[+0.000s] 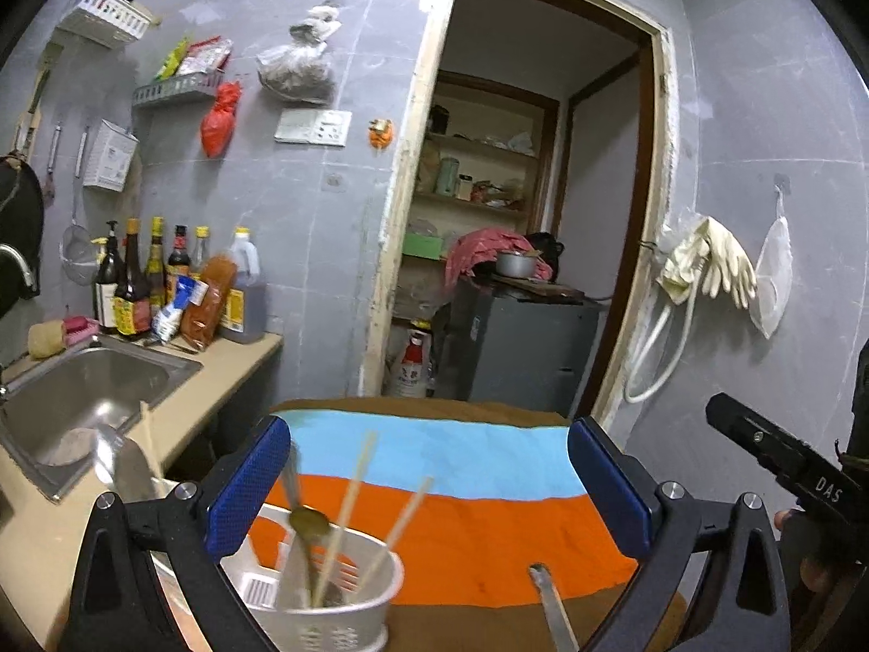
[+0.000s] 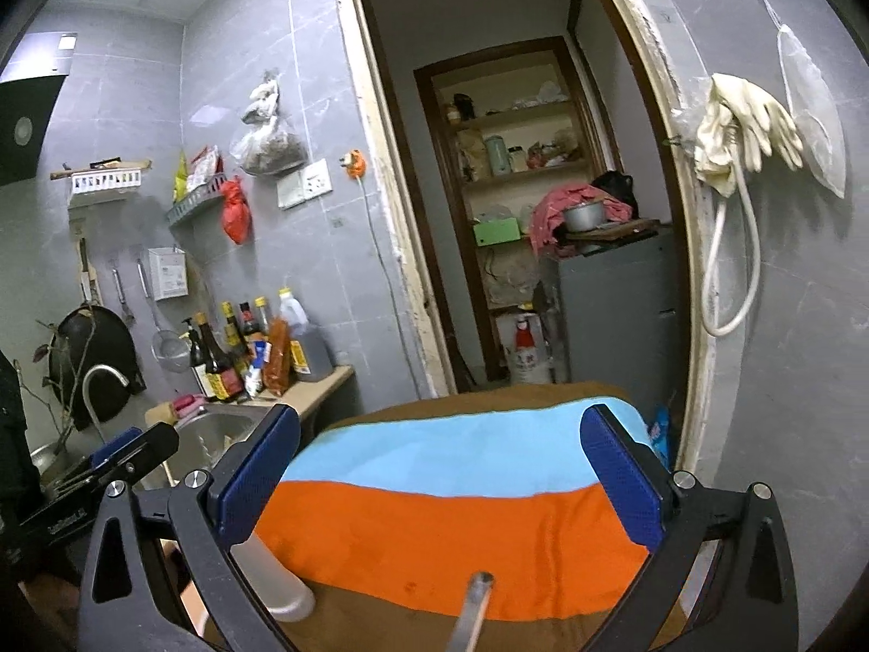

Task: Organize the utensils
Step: 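Lower both grippers back over the silver knife and last chopstick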

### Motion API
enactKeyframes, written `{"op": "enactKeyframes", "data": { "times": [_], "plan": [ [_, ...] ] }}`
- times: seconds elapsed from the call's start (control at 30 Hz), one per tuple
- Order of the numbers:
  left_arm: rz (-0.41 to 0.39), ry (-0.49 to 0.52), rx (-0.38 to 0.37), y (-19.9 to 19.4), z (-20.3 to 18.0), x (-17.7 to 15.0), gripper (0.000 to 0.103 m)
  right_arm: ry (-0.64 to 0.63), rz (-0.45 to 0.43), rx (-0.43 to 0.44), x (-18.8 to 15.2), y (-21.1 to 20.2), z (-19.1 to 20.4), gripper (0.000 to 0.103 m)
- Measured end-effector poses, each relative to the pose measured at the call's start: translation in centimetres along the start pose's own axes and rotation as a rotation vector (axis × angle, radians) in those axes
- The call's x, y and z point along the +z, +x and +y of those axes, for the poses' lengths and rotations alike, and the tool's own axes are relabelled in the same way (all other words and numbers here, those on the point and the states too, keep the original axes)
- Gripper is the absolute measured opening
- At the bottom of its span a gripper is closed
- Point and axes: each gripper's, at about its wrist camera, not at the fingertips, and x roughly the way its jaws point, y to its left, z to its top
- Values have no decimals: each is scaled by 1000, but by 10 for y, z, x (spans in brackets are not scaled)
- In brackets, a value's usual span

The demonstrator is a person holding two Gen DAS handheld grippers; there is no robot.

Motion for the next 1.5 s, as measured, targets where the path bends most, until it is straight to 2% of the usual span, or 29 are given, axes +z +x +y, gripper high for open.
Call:
{"op": "enactKeyframes", "data": {
  "times": [0.37,0.53,0.8,0.9,1.07,1.3,1.5],
  "plan": [
    [121,46,-94,20,-44,-34,103,27,111,-72,-30,0,-59,101],
    [169,41,-110,31,-53,-46,103,47,167,-111,-50,3,-81,101],
    [271,55,-116,49,-58,-71,103,71,315,-133,-101,4,-95,101],
    [316,47,-122,57,-57,-79,103,87,372,-124,-120,3,-94,101],
    [368,28,-135,67,-55,-88,103,85,459,-99,-148,7,-83,81],
    [405,11,-137,77,-50,-96,103,54,535,-52,-177,14,-55,76],
    [458,-1,-119,87,-41,-110,103,-28,586,-66,-192,12,-29,76]
  ]
}}
